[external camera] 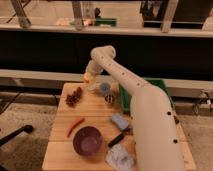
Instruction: Place apple in paper cup
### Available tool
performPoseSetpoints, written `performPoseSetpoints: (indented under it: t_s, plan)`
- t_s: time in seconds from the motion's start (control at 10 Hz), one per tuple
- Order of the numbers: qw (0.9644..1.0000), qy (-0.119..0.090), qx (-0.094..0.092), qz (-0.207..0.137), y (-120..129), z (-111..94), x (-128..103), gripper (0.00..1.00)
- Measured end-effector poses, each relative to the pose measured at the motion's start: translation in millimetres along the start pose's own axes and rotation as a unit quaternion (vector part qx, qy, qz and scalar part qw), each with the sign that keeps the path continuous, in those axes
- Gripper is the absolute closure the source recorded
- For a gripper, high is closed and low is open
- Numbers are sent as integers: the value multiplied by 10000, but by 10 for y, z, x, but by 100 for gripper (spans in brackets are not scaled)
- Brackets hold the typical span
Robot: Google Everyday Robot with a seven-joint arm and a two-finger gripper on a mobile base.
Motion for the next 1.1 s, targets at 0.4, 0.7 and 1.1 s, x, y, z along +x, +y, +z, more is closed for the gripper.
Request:
performPoseSetpoints:
  t_s: [0.4, 0.7, 1.1]
  plan:
    - [10000, 25, 30, 8, 10, 76, 1, 20]
    - [10000, 45, 33, -34, 18, 117, -23, 20]
    - [9999, 39, -40, -94, 47, 45, -47, 20]
